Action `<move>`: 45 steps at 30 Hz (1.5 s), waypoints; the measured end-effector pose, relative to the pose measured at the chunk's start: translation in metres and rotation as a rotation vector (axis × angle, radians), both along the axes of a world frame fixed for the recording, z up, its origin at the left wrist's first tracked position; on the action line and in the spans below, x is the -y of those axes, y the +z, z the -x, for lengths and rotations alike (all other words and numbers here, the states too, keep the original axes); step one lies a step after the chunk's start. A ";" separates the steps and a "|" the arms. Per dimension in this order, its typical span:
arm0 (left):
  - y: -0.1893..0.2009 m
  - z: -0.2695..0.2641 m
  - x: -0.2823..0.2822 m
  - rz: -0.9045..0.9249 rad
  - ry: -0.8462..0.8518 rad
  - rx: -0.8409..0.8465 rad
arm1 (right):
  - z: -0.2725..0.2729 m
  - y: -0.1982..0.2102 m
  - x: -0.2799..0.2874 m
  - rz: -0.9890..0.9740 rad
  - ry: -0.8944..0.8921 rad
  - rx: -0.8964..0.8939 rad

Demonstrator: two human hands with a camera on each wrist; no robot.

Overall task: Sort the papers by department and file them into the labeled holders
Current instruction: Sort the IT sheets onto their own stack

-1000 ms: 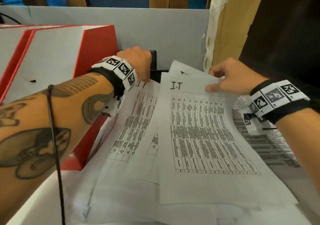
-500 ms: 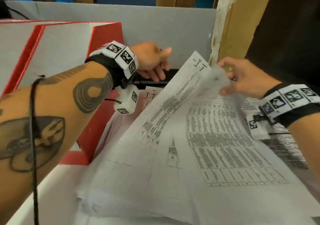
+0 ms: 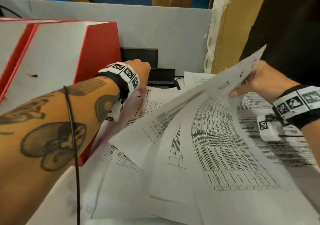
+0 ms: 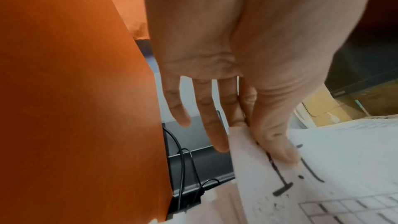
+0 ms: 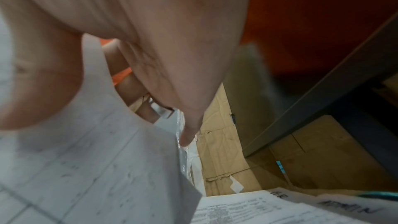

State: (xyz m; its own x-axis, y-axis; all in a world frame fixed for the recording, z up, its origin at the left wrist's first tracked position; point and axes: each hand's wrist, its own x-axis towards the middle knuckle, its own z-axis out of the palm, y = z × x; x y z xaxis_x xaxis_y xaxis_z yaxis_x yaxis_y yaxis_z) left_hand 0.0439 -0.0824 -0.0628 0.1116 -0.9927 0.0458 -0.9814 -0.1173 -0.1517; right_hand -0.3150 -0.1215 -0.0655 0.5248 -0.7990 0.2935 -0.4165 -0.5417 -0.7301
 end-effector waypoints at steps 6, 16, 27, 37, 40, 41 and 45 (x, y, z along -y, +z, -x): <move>0.017 0.004 -0.008 0.126 -0.026 0.038 | -0.030 0.007 -0.005 0.033 -0.013 -0.195; 0.045 0.032 -0.031 0.138 -0.332 -0.602 | -0.105 0.001 -0.022 0.345 -0.049 -0.458; -0.005 0.006 0.000 -0.311 -0.050 -0.102 | -0.015 -0.006 -0.004 0.134 0.107 -0.108; -0.006 0.005 0.000 0.012 -0.006 -0.038 | -0.024 -0.017 -0.007 0.160 0.042 -0.096; 0.000 0.003 -0.003 0.055 -0.022 -0.033 | -0.035 -0.015 -0.011 0.052 0.059 -0.073; 0.004 0.004 -0.006 0.064 -0.022 -0.024 | -0.041 -0.015 -0.013 0.052 0.054 -0.085; 0.021 0.015 -0.020 0.133 -0.021 -0.011 | -0.067 -0.012 -0.020 0.160 -0.018 -0.275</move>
